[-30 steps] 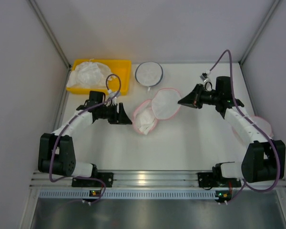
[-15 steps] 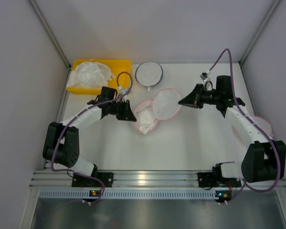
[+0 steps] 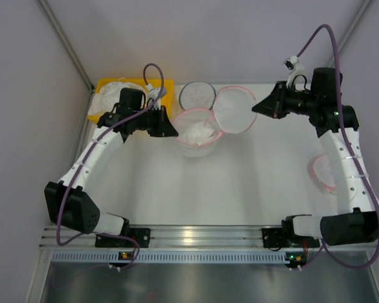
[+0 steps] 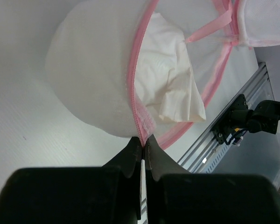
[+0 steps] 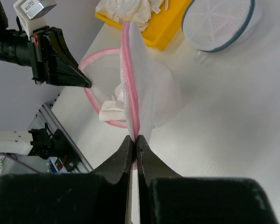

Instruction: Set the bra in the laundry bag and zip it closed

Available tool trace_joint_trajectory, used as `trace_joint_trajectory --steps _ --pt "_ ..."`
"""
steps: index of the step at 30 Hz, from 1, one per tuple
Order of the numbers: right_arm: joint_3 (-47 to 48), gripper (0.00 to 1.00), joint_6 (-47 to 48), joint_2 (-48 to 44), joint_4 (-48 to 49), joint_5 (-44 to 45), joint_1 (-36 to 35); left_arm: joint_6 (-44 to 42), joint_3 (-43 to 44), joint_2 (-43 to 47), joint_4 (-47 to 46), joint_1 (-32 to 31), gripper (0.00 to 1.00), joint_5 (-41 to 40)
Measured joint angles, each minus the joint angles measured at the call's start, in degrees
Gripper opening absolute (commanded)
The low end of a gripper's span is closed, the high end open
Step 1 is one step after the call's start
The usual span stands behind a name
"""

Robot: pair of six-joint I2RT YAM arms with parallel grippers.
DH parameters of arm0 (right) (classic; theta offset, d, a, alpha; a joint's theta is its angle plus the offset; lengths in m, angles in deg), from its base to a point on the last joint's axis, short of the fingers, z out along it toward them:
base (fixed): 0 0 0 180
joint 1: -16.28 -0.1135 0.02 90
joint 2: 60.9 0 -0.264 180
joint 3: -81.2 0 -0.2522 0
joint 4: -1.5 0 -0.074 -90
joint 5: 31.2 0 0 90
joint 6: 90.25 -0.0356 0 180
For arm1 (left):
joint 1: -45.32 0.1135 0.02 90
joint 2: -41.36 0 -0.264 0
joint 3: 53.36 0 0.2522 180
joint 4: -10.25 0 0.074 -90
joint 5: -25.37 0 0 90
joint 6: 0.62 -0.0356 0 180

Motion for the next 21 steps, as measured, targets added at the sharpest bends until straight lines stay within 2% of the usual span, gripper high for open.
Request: trace_joint_trajectory --steps 3,6,10,14,18,21 --pt "-1.25 0.00 3.04 -1.81 -1.62 1.70 -0.07 0.31 -0.61 0.52 1.09 -0.33 0.00 -0.72" --pt "-7.87 0.00 5.01 -2.75 -1.73 3.28 -1.16 0.44 -6.36 -0.98 0.13 -1.09 0.00 -1.79" --pt "-12.74 0.00 5.79 3.78 -5.16 3.52 -2.73 -1.14 -12.33 -8.26 3.67 -1.40 0.00 -1.64" --pt "-7.63 0.00 5.90 7.08 -9.03 3.37 -2.62 -1.92 -7.80 -8.61 7.21 -1.31 0.00 0.04" --pt "3.37 0.00 4.90 5.22 -7.06 1.92 -2.54 -1.14 -0.66 -1.46 4.57 -1.33 0.00 0.09" --pt "3.93 0.00 3.13 2.08 -4.11 1.11 -2.51 -0.90 -0.11 4.57 2.99 -1.97 0.00 -2.14"
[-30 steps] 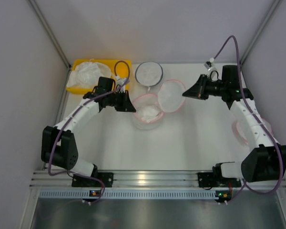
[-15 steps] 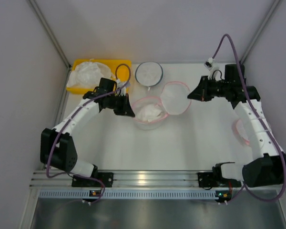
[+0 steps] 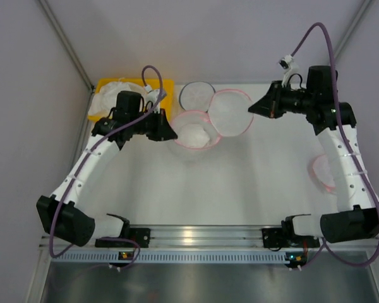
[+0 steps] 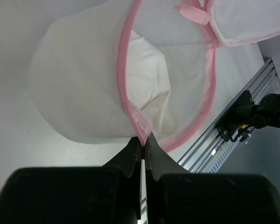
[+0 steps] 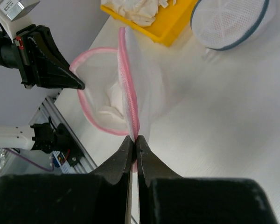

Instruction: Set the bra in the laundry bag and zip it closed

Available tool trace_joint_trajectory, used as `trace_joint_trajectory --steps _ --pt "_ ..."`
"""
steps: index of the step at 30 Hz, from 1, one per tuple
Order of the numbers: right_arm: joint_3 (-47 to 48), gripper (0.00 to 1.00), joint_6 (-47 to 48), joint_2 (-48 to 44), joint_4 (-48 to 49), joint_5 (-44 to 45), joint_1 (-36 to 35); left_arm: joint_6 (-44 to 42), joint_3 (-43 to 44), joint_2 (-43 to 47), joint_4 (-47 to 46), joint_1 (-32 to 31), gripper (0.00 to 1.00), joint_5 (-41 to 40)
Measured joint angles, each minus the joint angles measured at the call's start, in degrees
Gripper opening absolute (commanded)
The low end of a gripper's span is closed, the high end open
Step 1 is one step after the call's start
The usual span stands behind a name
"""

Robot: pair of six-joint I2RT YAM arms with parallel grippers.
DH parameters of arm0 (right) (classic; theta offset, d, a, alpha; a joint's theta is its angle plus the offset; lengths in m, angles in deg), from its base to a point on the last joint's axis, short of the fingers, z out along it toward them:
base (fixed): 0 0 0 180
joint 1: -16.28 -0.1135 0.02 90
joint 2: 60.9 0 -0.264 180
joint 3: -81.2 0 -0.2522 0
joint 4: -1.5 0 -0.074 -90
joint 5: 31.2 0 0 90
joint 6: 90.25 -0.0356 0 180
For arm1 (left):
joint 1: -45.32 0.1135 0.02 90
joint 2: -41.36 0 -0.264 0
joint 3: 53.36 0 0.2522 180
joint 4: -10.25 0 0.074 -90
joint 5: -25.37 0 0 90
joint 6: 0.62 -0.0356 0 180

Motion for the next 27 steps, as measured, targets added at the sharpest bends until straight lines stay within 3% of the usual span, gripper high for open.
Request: trace_joint_trajectory --steps 4,7,12,16,17,19,23,27 --pt "-6.64 0.00 -2.25 -1.18 1.90 -0.52 0.00 0.28 -3.85 1.95 -0.90 -1.70 0.00 -3.65" --pt "-11.19 0.00 -2.60 2.40 1.25 -0.33 -0.02 0.66 -9.62 -1.60 -1.03 -1.68 0.00 -4.02" --pt "-7.72 0.00 -0.72 6.78 -4.04 3.04 -0.07 0.20 -11.43 -4.35 1.86 -1.38 0.00 -3.61" --pt "0.72 0.00 1.68 5.84 -3.80 5.64 -0.39 -2.05 -5.88 -4.00 1.14 -1.40 0.15 -3.67" --pt "1.95 0.00 2.27 5.46 -3.41 6.08 -0.61 -2.36 -4.66 -3.98 0.74 -1.36 0.25 -3.65" --pt "2.82 0.00 2.95 4.61 -2.58 6.82 -1.38 -2.86 -3.23 -3.82 -0.13 -1.36 0.34 -3.63" --pt "2.16 0.00 3.91 4.26 -1.99 9.22 -3.87 -3.23 -3.17 -3.67 -0.50 -1.09 0.60 -3.65" --pt "0.20 0.00 4.94 4.26 -0.87 12.85 -7.78 -1.64 -2.97 -2.64 -0.74 -0.02 0.64 -2.78"
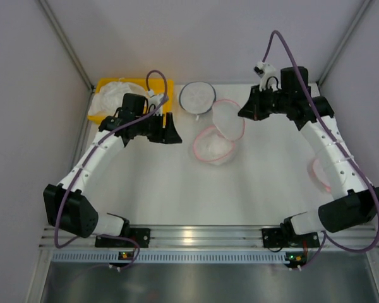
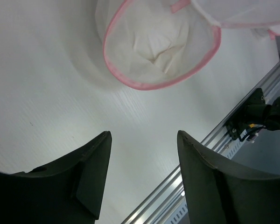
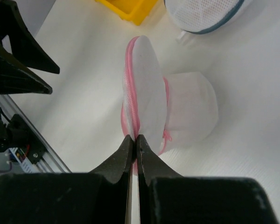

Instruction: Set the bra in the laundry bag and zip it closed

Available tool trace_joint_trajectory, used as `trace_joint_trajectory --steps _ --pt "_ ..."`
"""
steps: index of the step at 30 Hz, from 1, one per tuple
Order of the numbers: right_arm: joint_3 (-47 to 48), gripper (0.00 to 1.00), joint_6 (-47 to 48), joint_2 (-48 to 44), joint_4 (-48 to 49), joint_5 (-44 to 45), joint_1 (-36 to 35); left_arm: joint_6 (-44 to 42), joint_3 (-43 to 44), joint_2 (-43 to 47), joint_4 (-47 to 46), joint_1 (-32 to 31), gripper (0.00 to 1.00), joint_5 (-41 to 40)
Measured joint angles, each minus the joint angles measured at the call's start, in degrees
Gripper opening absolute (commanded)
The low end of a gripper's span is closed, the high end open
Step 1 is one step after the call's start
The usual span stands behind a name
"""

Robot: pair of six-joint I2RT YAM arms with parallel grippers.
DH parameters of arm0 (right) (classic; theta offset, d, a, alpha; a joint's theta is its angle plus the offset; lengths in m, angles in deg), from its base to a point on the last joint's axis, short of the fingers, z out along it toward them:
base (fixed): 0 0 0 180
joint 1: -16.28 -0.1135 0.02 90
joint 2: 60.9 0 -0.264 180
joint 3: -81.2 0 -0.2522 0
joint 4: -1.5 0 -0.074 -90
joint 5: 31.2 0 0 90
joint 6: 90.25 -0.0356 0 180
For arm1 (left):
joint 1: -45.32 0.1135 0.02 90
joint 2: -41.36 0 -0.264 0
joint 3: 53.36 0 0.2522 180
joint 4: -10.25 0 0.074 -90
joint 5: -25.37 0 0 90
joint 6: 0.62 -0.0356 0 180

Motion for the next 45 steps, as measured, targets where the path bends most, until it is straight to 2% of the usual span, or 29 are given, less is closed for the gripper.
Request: trace_joint_trajectory --steps 5,6,7,10,11,18,23,32,36,45 --pt "-4.07 0.00 3.50 -0.24 3.41 7.89 -7.91 8.11 2.78 0.66 -3.10 0.83 0.72 4.55" --pt "-5.16 0.00 4.35 -0.37 4.31 9.88 -9.64 10.16 3.28 0.61 -4.31 0.81 0.78 5.70" --pt "-6.32 0.00 5.29 -0.59 5.35 12.20 -11.78 12.22 3.61 0.55 -5.90 0.81 0.87 7.06" --pt "-9.03 0.00 7.89 -1.46 7.65 18.62 -16.85 18.88 4.37 -0.42 -10.36 0.81 0.92 10.23" --pt "-9.64 0.00 8.90 -1.84 8.46 20.87 -18.34 21.11 4.48 -1.05 -12.00 0.81 0.97 11.21" --pt "-10.27 0.00 14.36 -4.81 12.55 30.51 -23.39 37.38 4.63 -9.18 -23.37 0.13 0.98 14.27" --pt "-10.27 0.00 18.23 -5.55 13.44 34.73 -28.00 45.48 5.27 -13.53 -28.96 -2.64 0.98 14.29" --pt "-11.65 0.00 21.62 -5.64 13.49 38.97 -31.01 51.80 4.42 -16.00 -37.29 -5.44 0.93 14.84" --pt "-11.91 0.00 21.84 -5.57 13.46 40.54 -31.34 54.75 1.88 -16.00 -42.07 -5.44 0.98 15.45" --pt "-13.14 0.00 21.18 -4.74 14.53 43.82 -31.87 56.63 -0.52 -13.88 -45.11 -5.51 0.98 14.43"
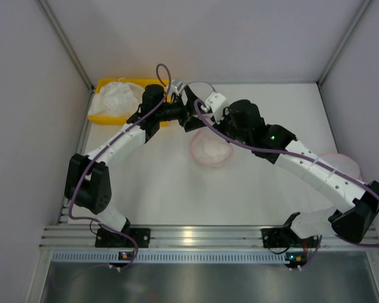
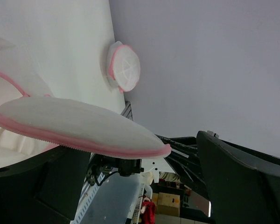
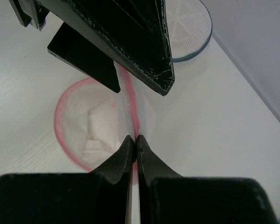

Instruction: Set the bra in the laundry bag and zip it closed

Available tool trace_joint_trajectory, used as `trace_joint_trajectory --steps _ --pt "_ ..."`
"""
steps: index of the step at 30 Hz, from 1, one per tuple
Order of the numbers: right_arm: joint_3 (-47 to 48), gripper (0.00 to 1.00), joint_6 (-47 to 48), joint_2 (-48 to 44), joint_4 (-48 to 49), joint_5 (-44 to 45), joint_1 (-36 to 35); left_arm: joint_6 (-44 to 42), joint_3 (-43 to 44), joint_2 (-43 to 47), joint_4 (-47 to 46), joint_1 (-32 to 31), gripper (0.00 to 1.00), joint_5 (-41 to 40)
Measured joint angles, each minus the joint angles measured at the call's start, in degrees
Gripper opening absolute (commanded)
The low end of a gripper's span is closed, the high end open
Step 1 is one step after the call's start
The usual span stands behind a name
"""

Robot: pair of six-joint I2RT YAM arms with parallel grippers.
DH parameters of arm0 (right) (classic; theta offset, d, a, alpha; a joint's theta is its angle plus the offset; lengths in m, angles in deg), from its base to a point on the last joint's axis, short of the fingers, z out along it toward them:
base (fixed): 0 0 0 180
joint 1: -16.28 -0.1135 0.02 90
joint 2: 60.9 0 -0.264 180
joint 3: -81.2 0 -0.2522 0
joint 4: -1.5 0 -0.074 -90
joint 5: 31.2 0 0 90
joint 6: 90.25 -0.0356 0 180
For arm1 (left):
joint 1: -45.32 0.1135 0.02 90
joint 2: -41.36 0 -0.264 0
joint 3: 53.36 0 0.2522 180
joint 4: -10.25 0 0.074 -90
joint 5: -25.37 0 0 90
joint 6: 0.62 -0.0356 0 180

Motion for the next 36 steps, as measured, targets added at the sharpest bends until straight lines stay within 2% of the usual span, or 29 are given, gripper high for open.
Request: trace_joint_trajectory --steps 3,5,6,7,9,12,13,17,18,20,24,27,29,36 --pt "0.00 0.00 -0.04 0.02 0.02 -1.05 -0.07 0.02 -0.20 0.20 -0.17 -0.33 0.98 -0.83" --pt "0.02 0.00 -0.02 0.20 -0.04 -2.29 -0.28 -0.02 -0.24 0.11 -0.04 -0.94 0.92 -1.40" --pt "0.02 0.00 -0.02 0.35 -0.04 -3.04 -0.39 -0.04 -0.22 0.02 -0.13 -1.33 0.87 -1.51" --pt "0.02 0.00 -0.02 0.59 -0.11 -3.76 -0.55 -0.11 -0.17 -0.13 -0.17 -1.86 0.74 -1.55" --pt "0.02 0.03 0.00 0.94 -0.44 -5.57 -0.66 -0.24 0.15 -0.92 -0.48 -2.49 0.62 -1.11" --pt "0.37 0.36 -0.39 1.11 -1.90 -8.83 -0.68 -0.11 0.46 -2.51 -1.36 -2.47 0.37 0.52" --pt "0.55 0.42 -0.70 1.11 -2.32 -9.92 -0.68 -0.09 0.46 -2.78 -1.46 -2.14 0.27 1.31" --pt "1.60 0.58 -1.86 0.85 -4.35 -15.74 1.16 -0.15 -0.28 -3.04 -3.21 -0.26 0.10 5.01" --pt "2.29 0.66 -2.56 0.85 -5.11 -17.92 2.60 -0.22 -1.05 -2.89 -4.22 0.39 0.09 6.29" --pt "4.22 0.69 -4.79 0.85 -6.67 -23.30 8.00 -0.39 -2.32 -2.80 -4.68 1.38 0.02 8.68" --pt "6.73 0.81 -10.27 1.01 -7.50 -34.60 22.82 -1.38 -4.33 -2.80 -4.74 3.21 0.00 14.16" --pt "5.79 0.85 -15.26 2.34 -7.28 -44.09 32.79 -3.76 -5.25 -2.80 -4.96 3.69 0.00 18.78" --pt "3.74 0.87 -17.92 4.15 -6.93 -50.16 37.00 -5.90 -5.70 -2.80 -5.05 3.65 0.00 21.94" --pt "-8.76 0.93 -25.59 12.37 -4.20 -65.40 41.05 -13.11 -5.90 -3.91 -5.70 3.45 0.00 30.86"
